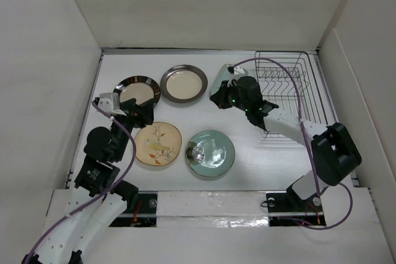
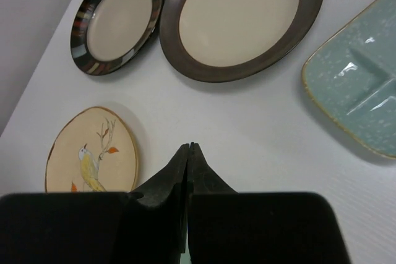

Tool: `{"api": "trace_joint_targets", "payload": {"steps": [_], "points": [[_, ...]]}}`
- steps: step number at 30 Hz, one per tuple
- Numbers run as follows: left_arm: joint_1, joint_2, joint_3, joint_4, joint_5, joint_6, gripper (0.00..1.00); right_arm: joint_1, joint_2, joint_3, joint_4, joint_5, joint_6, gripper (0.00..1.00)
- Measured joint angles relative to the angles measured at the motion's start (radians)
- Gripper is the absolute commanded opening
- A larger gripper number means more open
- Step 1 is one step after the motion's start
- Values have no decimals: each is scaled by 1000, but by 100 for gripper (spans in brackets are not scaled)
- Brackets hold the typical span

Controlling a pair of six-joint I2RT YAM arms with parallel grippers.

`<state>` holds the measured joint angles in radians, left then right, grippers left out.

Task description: Load the plates into the dish rack

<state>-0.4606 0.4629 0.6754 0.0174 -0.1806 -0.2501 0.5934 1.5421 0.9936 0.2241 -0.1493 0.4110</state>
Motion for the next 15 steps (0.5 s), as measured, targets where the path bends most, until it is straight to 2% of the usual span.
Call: {"api": "trace_joint_targets", "payload": {"steps": [1,2,3,4,8,10,11,12,13,15], "points": [[0,0,0,0,-3,0,63,5,12,0,6,-4,9,8],[0,0,0,0,-6,0,63,12,20,0,17,-1,16,22],[0,0,0,0,-8,1,63,19,24,0,26,1,24,32],[0,0,0,0,-8,2,62,31,27,5,32,6,31,37],[0,0,0,-1,-11,5,59,43,53,47,55,32,64,42],[0,0,0,-1,-7,6,52,48,72,61,80,60,86,37],[0,-2,0,-1,-4,5,49,49,82,64,91,79,97,9],[0,-3,0,0,-1,7,45,49,94,67,100,101,108,0],[0,-7,-2,0,3,7,32,50,106,70,105,122,126,0],[0,-17,-5,0,10,6,15,49,140,78,108,166,165,0]]}}
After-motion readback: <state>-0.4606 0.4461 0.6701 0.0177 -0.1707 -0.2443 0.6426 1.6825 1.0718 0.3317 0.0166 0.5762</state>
